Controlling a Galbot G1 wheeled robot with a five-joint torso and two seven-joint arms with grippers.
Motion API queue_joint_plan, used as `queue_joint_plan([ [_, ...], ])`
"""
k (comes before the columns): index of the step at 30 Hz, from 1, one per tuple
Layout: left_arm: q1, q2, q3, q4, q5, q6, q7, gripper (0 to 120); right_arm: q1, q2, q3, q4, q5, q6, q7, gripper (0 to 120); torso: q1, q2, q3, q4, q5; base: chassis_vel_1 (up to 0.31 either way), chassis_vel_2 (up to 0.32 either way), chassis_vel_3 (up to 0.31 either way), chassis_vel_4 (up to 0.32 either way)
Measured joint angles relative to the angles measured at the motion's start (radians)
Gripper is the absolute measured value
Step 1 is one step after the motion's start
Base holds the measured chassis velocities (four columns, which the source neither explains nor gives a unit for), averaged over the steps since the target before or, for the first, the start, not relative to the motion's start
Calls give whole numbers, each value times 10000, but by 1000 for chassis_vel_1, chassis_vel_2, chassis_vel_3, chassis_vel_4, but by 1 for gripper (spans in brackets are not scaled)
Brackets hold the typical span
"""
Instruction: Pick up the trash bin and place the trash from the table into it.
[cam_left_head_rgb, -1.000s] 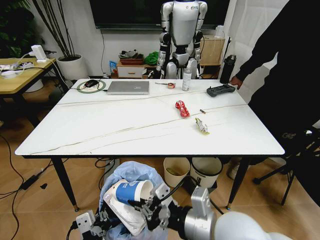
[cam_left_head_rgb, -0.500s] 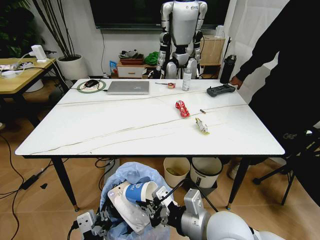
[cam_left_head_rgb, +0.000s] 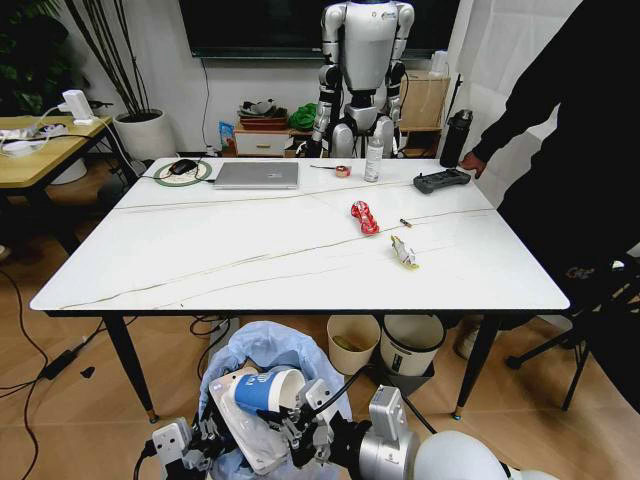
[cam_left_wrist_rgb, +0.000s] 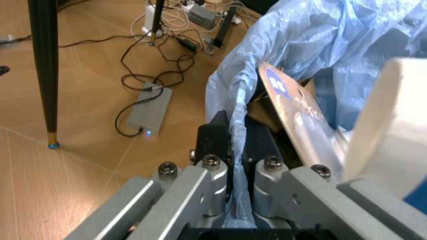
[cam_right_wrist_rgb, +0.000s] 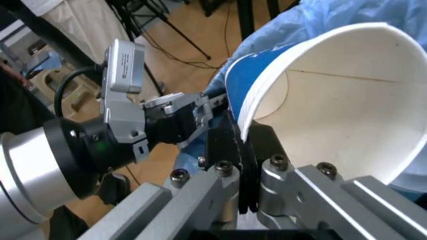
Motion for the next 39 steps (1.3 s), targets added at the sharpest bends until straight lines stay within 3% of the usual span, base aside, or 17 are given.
queue_joint_plan([
  [8,-20,-3,-15,-50,-25,0,-1,0,94,157,-148,-460,-51,160,-245,0,0,0,0,0,0,0,0,0,0],
  [17,-48,24,-16,-50,-80,-4,3,0,92,174,14,-672,-37,279,-406,34,0,0,0,0,0,0,0,0,0],
  [20,-56,35,-17,-50,-95,-4,4,0,95,163,47,-678,-6,279,-406,41,0,0,0,0,0,0,0,0,0],
  [25,-91,58,-28,-36,-143,-2,1,0,103,77,237,-571,152,273,-401,65,0,0,0,0,0,0,0,0,0],
  [29,-104,63,-29,-22,-158,0,-1,0,85,2,444,-456,260,273,-387,73,0,0,0,0,0,0,0,0,0],
  [32,-140,90,-47,47,-198,2,-6,0,-1,-267,866,-111,557,268,-308,90,0,0,0,1,0,0,0,0,0],
  [39,-215,159,-96,66,-322,8,-29,0,-736,-819,1515,415,700,192,-56,100,0,0,0,-2,1,0,0,0,0],
])
